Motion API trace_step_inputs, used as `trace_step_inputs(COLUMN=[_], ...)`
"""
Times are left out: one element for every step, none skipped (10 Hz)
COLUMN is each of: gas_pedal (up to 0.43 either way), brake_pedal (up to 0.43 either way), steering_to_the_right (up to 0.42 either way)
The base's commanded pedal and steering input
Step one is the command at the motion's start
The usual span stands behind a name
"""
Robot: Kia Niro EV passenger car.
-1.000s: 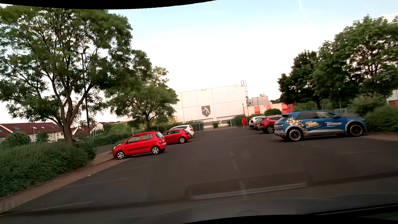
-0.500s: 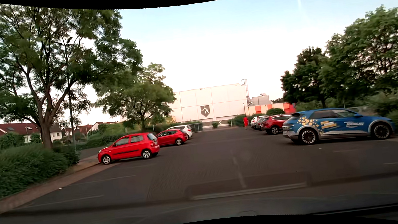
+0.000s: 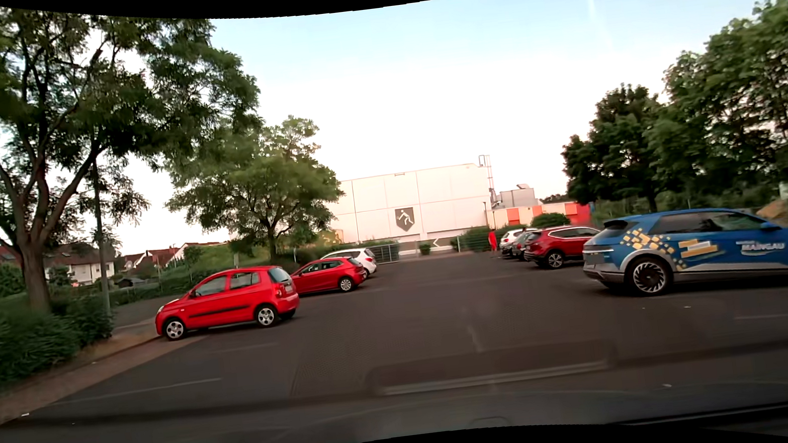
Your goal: Follow the waypoints while adhering to traffic rules and regulations
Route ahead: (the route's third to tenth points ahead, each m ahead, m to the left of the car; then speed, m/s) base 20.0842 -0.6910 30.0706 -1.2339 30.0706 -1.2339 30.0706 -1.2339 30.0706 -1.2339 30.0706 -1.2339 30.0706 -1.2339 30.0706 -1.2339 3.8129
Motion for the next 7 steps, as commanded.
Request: trace_step_inputs(gas_pedal=[0.000,0.000,0.000,0.000,0.000,0.000,0.000], brake_pedal=[0.000,0.000,0.000,0.000,0.000,0.000,0.000], steering_to_the_right=[0.003,0.010,0.026,0.045,0.058,0.070,0.073])
